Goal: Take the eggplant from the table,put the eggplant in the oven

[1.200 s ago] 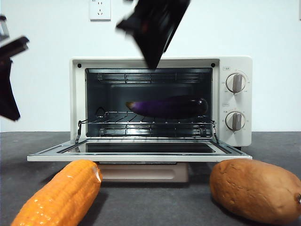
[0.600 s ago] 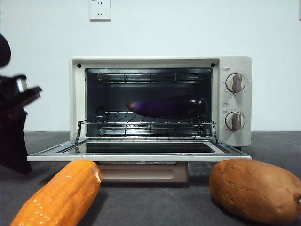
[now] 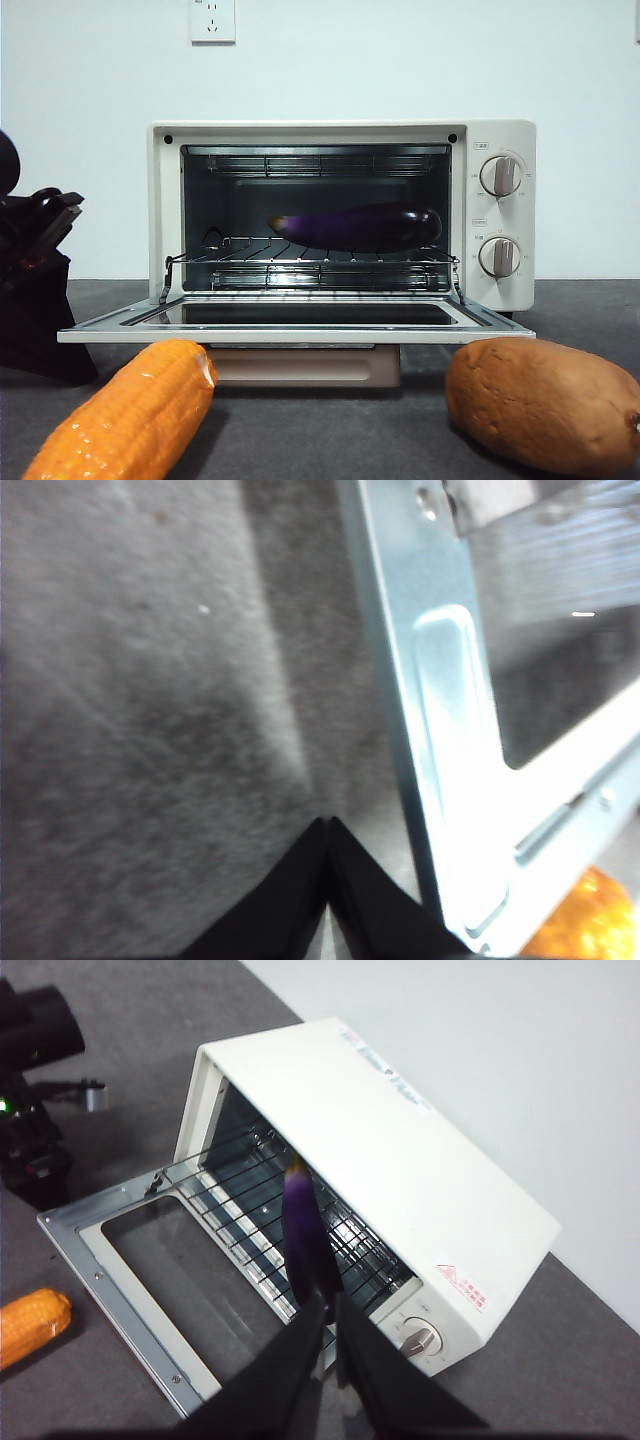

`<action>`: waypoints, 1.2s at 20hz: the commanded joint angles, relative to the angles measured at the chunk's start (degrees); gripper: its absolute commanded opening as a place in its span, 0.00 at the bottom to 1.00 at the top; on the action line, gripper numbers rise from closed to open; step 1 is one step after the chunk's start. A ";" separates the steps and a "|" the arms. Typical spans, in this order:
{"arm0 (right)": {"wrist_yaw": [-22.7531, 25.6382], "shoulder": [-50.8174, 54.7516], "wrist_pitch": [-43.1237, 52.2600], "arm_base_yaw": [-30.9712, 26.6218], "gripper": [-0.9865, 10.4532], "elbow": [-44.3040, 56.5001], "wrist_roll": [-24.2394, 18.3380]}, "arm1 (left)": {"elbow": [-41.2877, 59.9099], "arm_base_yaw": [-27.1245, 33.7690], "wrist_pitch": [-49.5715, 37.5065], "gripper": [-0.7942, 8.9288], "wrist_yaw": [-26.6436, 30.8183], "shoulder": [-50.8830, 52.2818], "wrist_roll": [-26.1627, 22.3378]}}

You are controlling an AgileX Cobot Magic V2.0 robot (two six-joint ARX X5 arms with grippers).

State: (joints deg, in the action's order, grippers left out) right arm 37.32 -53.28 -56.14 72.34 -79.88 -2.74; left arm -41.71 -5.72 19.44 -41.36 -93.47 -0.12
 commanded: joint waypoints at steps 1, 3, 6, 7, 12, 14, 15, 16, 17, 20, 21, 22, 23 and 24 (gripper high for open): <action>0.17 0.33 0.28 0.79 0.09 -1.27 0.98 | 0.20 0.70 -0.37 0.09 -3.89 -1.62 -1.20; 0.15 0.76 0.15 0.79 0.09 -1.27 1.36 | 0.20 1.53 -1.31 0.09 -7.32 -1.62 -1.18; 0.17 1.03 -0.94 0.79 0.09 -1.25 2.27 | 0.20 2.60 -2.38 0.09 -11.30 -1.62 -1.16; 0.17 1.03 -1.49 0.79 0.09 -1.25 2.49 | 0.20 2.95 -2.69 0.09 -12.44 -1.62 -1.16; 0.15 0.92 -6.27 0.79 0.09 -1.14 5.09 | 0.09 4.61 -4.55 0.09 -19.80 -1.62 -0.83; 0.15 0.90 -7.87 0.79 0.09 -1.07 6.71 | -0.09 4.98 -5.49 0.09 -22.67 -1.62 -0.59; 0.11 0.90 -8.57 0.79 0.09 -1.07 7.61 | -0.26 5.05 -5.84 0.09 -24.04 -1.62 -0.33; 0.13 0.90 -9.11 0.79 0.09 -1.05 8.46 | -0.57 5.09 -5.86 0.09 -24.94 -1.62 -0.33; 0.11 0.90 -9.73 0.79 0.09 -1.05 9.42 | -1.01 5.11 -5.79 0.09 -25.88 -1.62 -0.26; -0.07 0.92 -11.80 0.79 0.09 -0.98 12.04 | -2.78 5.11 -5.73 0.09 -28.48 -1.62 0.42; -0.07 0.92 -12.61 0.79 0.09 -0.81 12.79 | -3.65 5.11 -5.77 0.09 -29.38 -1.62 1.22; -0.09 0.96 -13.14 0.79 0.09 -0.63 13.11 | -4.55 5.11 -5.75 0.09 -30.10 -1.62 1.88; -0.11 0.96 -13.75 0.79 0.09 -0.15 13.53 | -5.66 5.11 -5.73 0.09 -31.04 -1.62 2.73; -0.13 0.96 -13.99 0.79 0.09 0.44 13.90 | -6.80 5.11 -5.73 0.09 -31.78 -1.62 3.23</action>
State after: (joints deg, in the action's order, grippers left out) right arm 37.21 -51.81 -70.08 72.34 -79.37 8.84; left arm -46.41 -0.34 14.59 -71.20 -94.13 1.67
